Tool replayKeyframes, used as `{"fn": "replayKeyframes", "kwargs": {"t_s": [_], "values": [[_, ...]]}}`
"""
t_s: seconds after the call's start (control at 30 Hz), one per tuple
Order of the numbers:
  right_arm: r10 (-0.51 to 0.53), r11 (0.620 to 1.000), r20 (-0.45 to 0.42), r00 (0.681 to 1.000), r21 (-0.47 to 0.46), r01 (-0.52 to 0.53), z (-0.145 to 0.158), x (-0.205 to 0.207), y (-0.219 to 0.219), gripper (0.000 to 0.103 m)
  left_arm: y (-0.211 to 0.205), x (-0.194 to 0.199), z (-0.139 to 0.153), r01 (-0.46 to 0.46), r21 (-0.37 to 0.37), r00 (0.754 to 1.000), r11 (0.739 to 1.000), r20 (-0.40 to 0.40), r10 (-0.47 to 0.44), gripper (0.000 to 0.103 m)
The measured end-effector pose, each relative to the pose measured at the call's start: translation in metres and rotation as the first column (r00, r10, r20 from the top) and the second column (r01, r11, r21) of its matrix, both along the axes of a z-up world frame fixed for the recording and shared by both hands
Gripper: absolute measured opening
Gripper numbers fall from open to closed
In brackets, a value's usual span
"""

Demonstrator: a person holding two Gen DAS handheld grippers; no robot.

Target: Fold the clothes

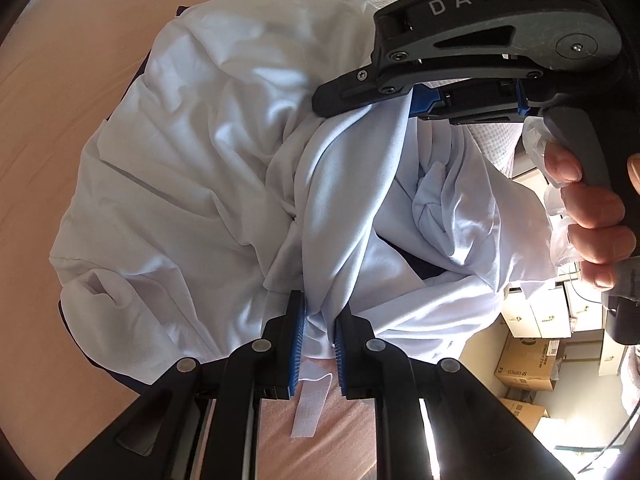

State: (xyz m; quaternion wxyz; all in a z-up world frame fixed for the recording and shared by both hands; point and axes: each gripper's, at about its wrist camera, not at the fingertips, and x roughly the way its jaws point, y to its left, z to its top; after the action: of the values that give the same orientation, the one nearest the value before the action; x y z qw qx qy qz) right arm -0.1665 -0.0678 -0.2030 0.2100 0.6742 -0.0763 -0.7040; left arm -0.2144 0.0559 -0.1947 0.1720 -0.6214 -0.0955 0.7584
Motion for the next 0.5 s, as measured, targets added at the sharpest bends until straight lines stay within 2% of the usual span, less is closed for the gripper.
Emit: {"fn": "replayKeyframes", "kwargs": {"t_s": [0.13,0.2,0.23,0.27,0.3,0.37,0.43,0.5], "values": [[0.046,0.998,-0.058,0.997,-0.028,-0.048,0.012,0.013,-0.003,0.019,-0.011,-0.005,-0.001,-0.034,0.057,0.998,0.998,0.052,0.031,0.015],[0.077,0.996,-0.098,0.992,-0.031,-0.08,0.021,0.019,-0.007,0.019,-0.019,-0.01,0.0,-0.058,0.09,0.995,0.994,0.081,0.05,0.029],[0.092,0.995,-0.119,0.989,-0.03,-0.096,0.025,0.023,-0.01,0.019,-0.023,-0.012,0.001,-0.071,0.086,0.994,0.994,0.087,0.064,0.035],[0.106,0.994,-0.137,0.985,-0.023,-0.11,0.029,0.028,-0.015,0.019,-0.027,-0.015,0.003,-0.085,0.081,0.993,0.993,0.093,0.077,0.048],[0.114,0.993,-0.149,0.982,-0.026,-0.119,0.032,0.034,-0.02,0.018,-0.031,-0.016,0.005,-0.098,0.074,0.992,0.992,0.09,0.091,0.053],[0.119,0.99,-0.164,0.979,-0.059,-0.131,0.038,0.046,-0.028,0.018,-0.037,-0.019,0.014,-0.101,0.076,0.994,0.992,0.058,0.097,0.053],[0.133,0.984,-0.169,0.977,-0.094,-0.15,0.024,0.019,-0.078,0.018,-0.04,-0.021,0.02,-0.094,0.054,0.995,0.994,0.032,0.092,0.053],[0.159,0.979,-0.177,0.971,-0.099,-0.178,0.029,0.022,-0.088,0.018,-0.044,-0.024,0.025,-0.096,0.042,0.995,0.995,0.013,0.095,0.053]]}}
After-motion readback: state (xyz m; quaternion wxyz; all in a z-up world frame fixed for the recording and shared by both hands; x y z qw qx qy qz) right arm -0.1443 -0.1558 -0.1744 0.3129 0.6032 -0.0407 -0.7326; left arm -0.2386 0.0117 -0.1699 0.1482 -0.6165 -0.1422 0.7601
